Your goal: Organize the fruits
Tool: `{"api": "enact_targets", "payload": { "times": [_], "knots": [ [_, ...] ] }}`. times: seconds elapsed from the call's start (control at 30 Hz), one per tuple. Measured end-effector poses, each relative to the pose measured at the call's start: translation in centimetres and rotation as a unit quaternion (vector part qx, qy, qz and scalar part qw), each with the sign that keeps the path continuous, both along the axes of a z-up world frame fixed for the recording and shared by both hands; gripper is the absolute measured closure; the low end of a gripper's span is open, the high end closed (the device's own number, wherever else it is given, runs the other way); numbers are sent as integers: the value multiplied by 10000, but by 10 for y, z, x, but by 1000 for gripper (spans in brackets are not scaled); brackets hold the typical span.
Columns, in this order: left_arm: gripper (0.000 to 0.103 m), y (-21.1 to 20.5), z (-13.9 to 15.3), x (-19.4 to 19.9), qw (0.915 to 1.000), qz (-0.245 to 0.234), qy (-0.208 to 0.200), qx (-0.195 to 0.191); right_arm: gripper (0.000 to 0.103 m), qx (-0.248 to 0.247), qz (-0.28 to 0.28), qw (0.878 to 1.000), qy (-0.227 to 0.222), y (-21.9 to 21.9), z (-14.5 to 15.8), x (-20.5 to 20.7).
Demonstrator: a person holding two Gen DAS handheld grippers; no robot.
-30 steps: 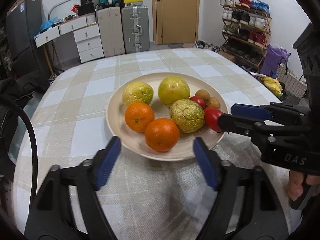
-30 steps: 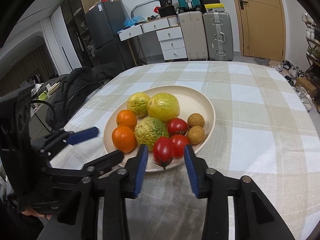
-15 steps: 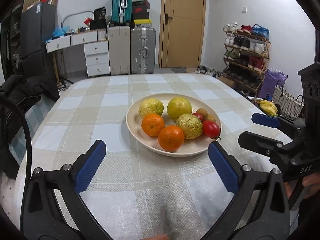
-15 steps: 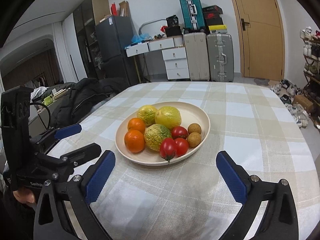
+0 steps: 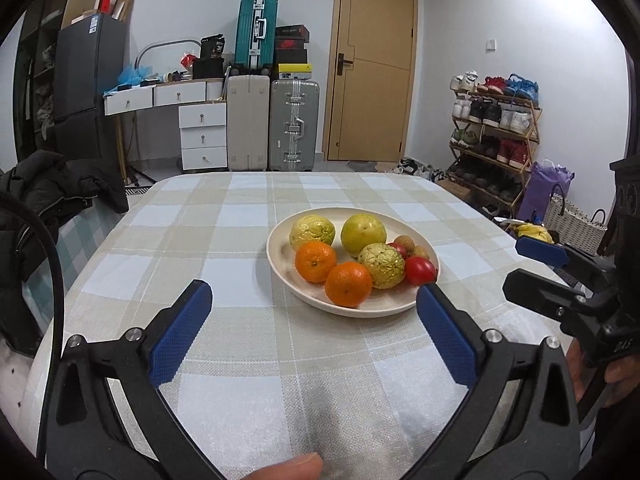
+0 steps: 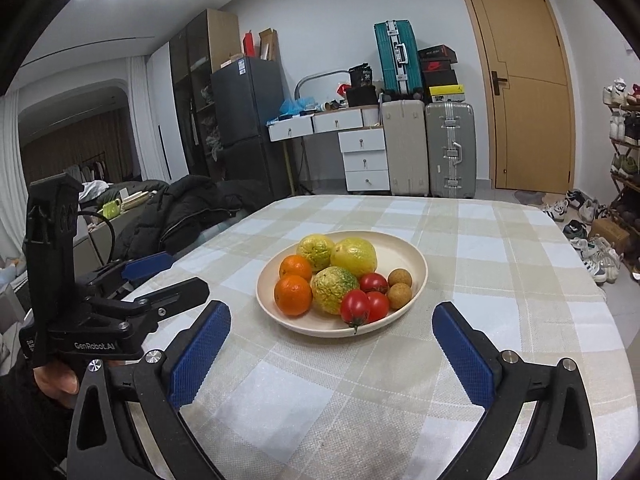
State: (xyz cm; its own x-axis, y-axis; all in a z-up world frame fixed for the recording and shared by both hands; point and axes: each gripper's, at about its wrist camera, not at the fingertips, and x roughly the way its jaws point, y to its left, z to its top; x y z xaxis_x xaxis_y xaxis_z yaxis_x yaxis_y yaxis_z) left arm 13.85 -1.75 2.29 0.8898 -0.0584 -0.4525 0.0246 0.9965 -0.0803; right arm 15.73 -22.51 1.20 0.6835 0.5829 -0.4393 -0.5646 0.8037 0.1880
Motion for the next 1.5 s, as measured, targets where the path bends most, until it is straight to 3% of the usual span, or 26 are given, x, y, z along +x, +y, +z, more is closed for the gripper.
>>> {"api": "enact_targets", "payload": {
  "times": [0.33, 1.5],
  "knots": [
    [1, -7, 3, -6, 9997, -172, -144, 95, 0, 15, -135, 9998, -134, -2, 3, -3],
    [1, -13, 2, -3, 9996, -242, -79, 134, 0, 119, -112, 9998, -99, -6, 3, -2]
  ]
}}
